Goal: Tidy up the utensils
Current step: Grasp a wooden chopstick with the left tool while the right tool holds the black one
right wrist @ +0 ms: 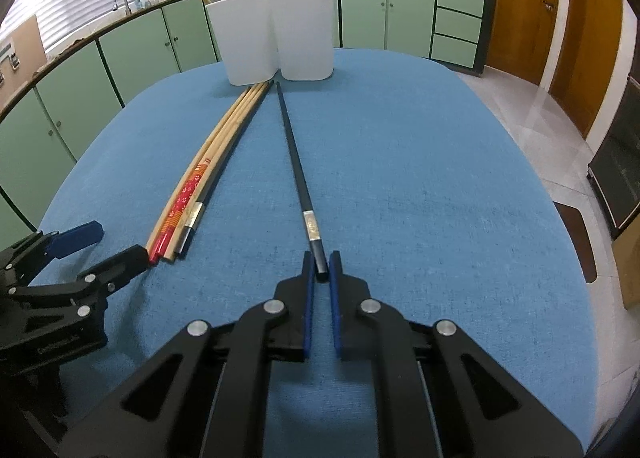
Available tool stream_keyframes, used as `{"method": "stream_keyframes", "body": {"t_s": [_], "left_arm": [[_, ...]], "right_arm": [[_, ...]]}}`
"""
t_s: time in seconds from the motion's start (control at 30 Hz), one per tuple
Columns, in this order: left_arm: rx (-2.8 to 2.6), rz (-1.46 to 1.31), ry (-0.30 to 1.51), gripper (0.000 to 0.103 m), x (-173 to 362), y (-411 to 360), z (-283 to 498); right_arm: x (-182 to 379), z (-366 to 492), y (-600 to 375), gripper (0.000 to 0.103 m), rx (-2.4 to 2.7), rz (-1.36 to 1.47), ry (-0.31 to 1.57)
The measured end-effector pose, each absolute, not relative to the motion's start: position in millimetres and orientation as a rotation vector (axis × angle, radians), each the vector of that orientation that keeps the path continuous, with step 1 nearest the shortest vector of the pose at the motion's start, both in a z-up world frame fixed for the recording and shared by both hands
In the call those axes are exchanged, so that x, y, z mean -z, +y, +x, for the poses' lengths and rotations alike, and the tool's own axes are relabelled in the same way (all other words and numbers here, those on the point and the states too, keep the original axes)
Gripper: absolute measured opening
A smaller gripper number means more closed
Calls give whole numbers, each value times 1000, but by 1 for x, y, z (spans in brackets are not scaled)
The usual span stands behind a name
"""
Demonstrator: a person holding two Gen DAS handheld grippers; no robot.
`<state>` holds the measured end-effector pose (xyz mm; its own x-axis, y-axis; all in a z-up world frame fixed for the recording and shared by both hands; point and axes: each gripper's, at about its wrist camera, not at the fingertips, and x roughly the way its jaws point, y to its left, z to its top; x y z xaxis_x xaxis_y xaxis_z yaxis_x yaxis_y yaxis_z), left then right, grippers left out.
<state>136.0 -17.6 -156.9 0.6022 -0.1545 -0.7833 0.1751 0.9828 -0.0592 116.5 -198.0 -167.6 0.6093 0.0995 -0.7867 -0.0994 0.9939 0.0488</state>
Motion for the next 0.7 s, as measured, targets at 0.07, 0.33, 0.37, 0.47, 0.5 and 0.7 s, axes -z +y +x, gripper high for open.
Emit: {"method": "stream_keyframes", "body": {"t_s": [0.07, 0.33, 0.37, 0.47, 0.5, 0.7], "left_arm": [[191, 29, 908, 76, 157, -18, 137], [131, 29, 914, 77, 158, -12, 140], [122, 31, 914, 77, 158, -10, 140], [107, 26, 915, 77, 159, -3, 139], [108, 23, 915, 77, 159, -3, 139], [118, 29, 908, 59, 158, -9, 139]], "right_arm": [[168, 117, -198, 7, -117, 5, 910], [167, 116, -199, 7, -123, 10, 912], [167, 116, -200, 8, -125, 10, 912], [167, 116, -201, 8, -130, 10, 912], [167, 116, -201, 8, -132, 10, 913], [168, 117, -204, 12, -148, 21, 917]]}}
